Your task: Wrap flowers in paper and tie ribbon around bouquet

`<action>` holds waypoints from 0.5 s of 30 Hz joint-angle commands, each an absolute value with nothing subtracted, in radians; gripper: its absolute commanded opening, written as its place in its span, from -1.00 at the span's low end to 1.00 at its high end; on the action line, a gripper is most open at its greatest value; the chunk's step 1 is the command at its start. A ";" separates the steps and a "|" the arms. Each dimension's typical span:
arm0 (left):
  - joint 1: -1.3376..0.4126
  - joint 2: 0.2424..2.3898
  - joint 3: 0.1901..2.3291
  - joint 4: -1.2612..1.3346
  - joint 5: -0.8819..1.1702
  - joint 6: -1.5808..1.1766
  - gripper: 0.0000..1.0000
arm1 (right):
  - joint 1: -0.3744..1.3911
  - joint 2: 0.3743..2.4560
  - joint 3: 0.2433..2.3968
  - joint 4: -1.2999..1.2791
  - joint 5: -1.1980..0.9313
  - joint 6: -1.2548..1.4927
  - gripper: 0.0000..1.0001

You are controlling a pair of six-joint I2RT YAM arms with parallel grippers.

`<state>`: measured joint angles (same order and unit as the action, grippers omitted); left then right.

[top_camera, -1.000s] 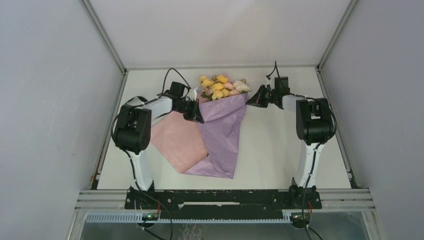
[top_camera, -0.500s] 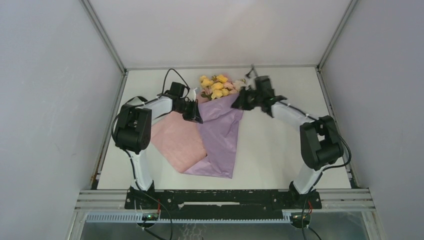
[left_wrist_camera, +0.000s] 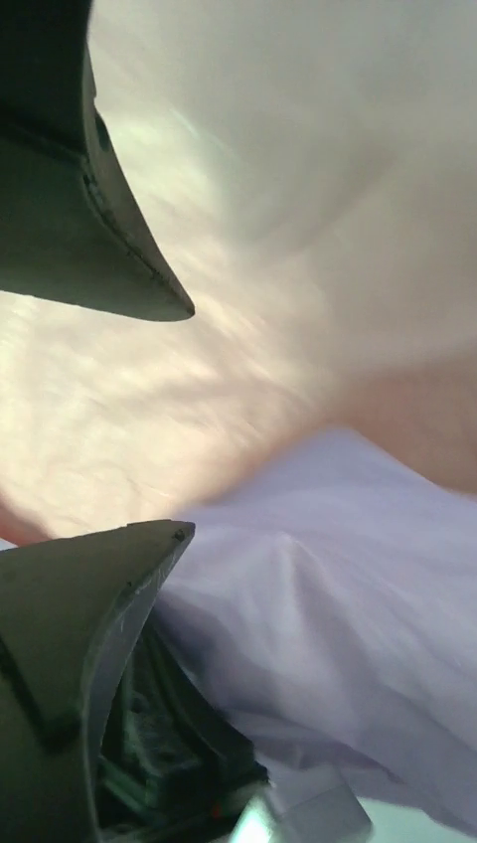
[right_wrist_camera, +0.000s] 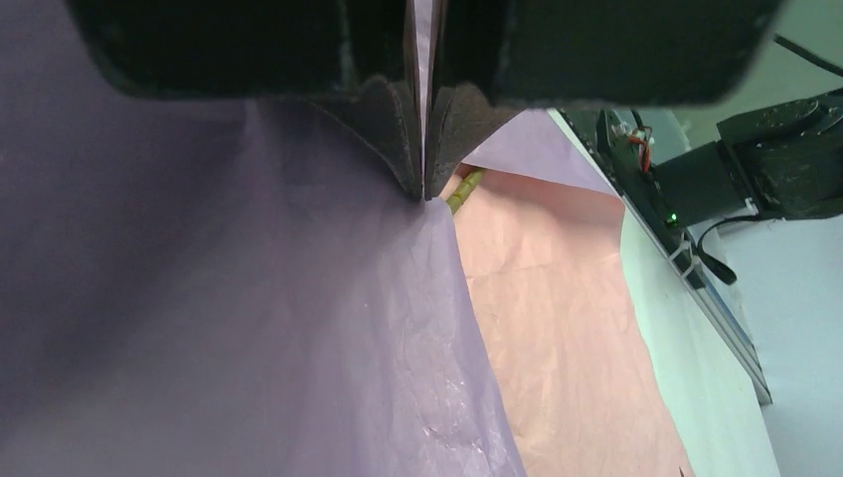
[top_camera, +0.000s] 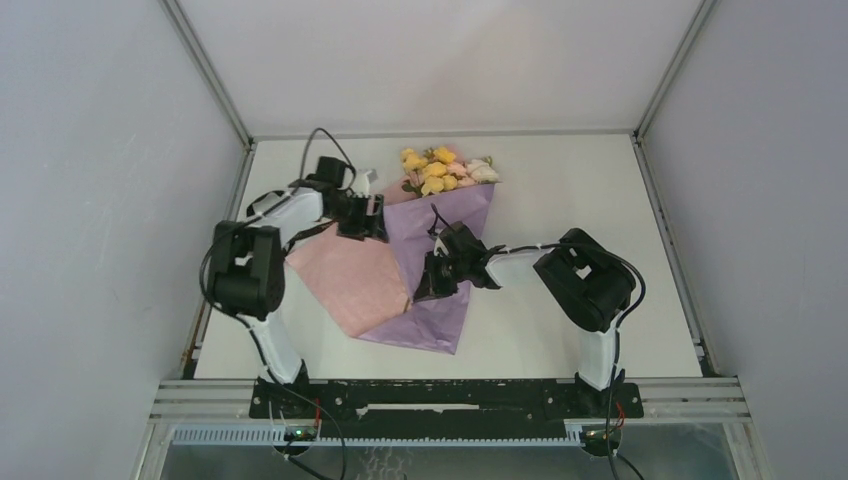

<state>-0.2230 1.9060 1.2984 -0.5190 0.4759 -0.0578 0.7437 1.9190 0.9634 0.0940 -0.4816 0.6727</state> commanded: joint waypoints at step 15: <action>0.165 1.902 1.272 -0.827 0.081 0.252 0.64 | 0.774 1.910 0.902 0.170 -0.351 0.661 -0.78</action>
<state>0.1703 1.8530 1.2091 -0.7959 0.0814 0.2451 0.7685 1.9198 0.9394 0.1814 -0.4183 0.6971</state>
